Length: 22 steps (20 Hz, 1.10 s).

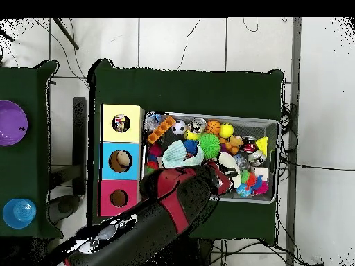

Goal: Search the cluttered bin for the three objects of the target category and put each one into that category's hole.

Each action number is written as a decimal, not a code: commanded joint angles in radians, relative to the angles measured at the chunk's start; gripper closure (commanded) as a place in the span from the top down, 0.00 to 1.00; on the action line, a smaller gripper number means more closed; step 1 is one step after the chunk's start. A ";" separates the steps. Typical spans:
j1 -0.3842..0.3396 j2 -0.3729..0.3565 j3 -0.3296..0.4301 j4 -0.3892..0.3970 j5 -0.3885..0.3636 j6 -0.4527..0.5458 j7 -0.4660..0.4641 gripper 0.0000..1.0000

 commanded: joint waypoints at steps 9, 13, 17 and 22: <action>-0.064 0.030 0.176 0.000 0.093 -0.159 0.213 0.00; -0.060 0.055 0.160 -0.003 0.134 -0.179 0.246 1.00; -0.056 0.064 0.147 -0.007 0.139 -0.182 0.236 1.00; -0.056 0.061 0.158 0.004 0.154 -0.217 0.221 1.00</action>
